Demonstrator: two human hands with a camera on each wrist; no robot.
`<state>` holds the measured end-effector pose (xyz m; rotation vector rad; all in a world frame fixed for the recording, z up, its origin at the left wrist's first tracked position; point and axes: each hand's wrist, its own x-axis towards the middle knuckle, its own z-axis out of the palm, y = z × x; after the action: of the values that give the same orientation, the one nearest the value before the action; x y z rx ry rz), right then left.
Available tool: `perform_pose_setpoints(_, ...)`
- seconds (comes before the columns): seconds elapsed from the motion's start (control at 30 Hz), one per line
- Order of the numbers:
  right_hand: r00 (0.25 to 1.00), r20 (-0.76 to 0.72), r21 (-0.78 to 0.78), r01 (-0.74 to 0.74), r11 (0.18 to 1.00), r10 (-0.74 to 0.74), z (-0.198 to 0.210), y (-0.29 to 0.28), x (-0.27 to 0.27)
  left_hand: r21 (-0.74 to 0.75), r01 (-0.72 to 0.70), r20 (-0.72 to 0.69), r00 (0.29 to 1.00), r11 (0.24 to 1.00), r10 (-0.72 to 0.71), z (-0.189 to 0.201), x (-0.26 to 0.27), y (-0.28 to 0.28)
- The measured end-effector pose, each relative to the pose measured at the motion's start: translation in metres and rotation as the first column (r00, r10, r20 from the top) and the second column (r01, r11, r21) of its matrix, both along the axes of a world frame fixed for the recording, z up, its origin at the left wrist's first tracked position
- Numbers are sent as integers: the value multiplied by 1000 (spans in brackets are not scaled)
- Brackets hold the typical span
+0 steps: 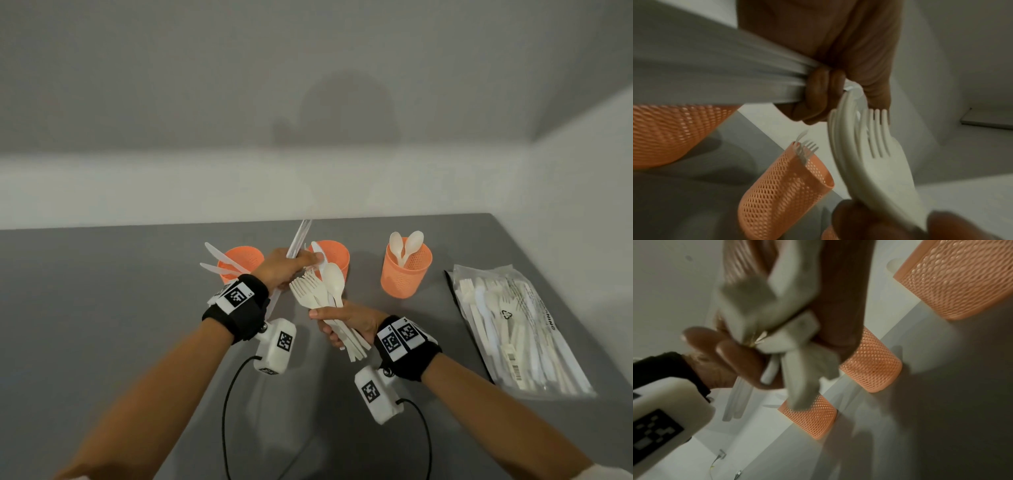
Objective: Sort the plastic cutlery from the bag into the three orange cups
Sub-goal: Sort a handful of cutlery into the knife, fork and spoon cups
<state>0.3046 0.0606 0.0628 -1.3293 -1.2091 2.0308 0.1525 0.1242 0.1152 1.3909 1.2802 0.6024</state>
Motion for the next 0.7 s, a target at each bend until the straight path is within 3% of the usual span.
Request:
perform_pose_setpoints(0.13, 1000, -17, 7, 0, 1000, 0, -2, -1, -1, 21, -25, -7, 1000, 999, 26, 4, 1, 0)
perform_pose_setpoints(0.3, 1000, 8, 18, -11, 1000, 11, -1, -2, -3, 45, -183, 109, 978, 982, 177, 7, 3, 4)
perform_pose_setpoints(0.37, 1000, 13, 17, -9, 1000, 9, -1, -2, -4, 50, -132, 119, 985, 990, 126, 5, 3, 5)
perform_pose_setpoints(0.47, 1000, 16, 19, 1, 1000, -2, -1, -1, -4, 84, 4, 5, 1000, 996, -5, 5, 3, 0)
perform_pose_setpoints(0.53, 1000, 18, 23, -1, 1000, 1, 0, -1, -4, 90, 19, -32, 999, 996, -16, 5, 6, -1)
perform_pose_setpoints(0.7, 1000, 16, 40, -16, 999, 15, 1, -4, -1, 118, -227, 117, 970, 967, 214, 13, 4, 15)
